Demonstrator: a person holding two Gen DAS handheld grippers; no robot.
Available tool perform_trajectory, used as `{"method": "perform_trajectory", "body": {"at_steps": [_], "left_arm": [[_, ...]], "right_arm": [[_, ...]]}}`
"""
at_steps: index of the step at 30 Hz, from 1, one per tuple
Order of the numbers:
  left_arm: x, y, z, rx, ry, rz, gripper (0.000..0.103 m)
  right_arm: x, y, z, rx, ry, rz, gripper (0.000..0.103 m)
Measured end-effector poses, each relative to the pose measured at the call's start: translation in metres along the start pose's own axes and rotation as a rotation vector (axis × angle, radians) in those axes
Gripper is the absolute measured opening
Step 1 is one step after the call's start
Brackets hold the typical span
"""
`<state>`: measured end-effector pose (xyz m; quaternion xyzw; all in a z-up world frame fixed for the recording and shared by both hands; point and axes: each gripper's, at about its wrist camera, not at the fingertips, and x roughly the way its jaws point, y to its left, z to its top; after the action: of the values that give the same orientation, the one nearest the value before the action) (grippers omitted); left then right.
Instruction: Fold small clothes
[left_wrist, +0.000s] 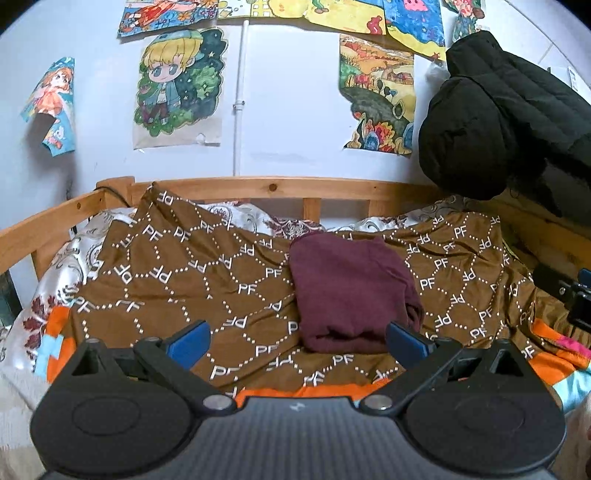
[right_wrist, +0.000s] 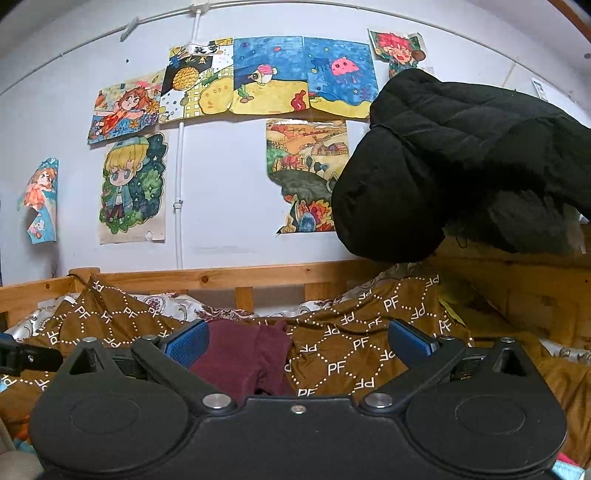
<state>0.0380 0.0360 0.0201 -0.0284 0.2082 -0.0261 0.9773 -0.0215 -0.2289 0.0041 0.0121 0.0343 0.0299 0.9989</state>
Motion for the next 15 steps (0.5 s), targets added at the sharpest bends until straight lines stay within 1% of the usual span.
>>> {"method": "perform_trajectory", "body": {"at_steps": [2, 8, 15], "left_arm": [[0.0, 0.0, -0.005, 0.006, 0.011, -0.002, 0.102], [0.008, -0.004, -0.018, 0.009, 0.058, -0.038, 0.102], [0.022, -0.007, -0.025, 0.024, 0.103, -0.018, 0.102]], "right_arm": [[-0.003, 0.0, -0.001, 0.008, 0.015, 0.004, 0.103], [-0.011, 0.0, -0.009, 0.018, 0.075, 0.013, 0.103], [-0.002, -0.003, -0.02, 0.046, 0.159, -0.017, 0.103]]}}
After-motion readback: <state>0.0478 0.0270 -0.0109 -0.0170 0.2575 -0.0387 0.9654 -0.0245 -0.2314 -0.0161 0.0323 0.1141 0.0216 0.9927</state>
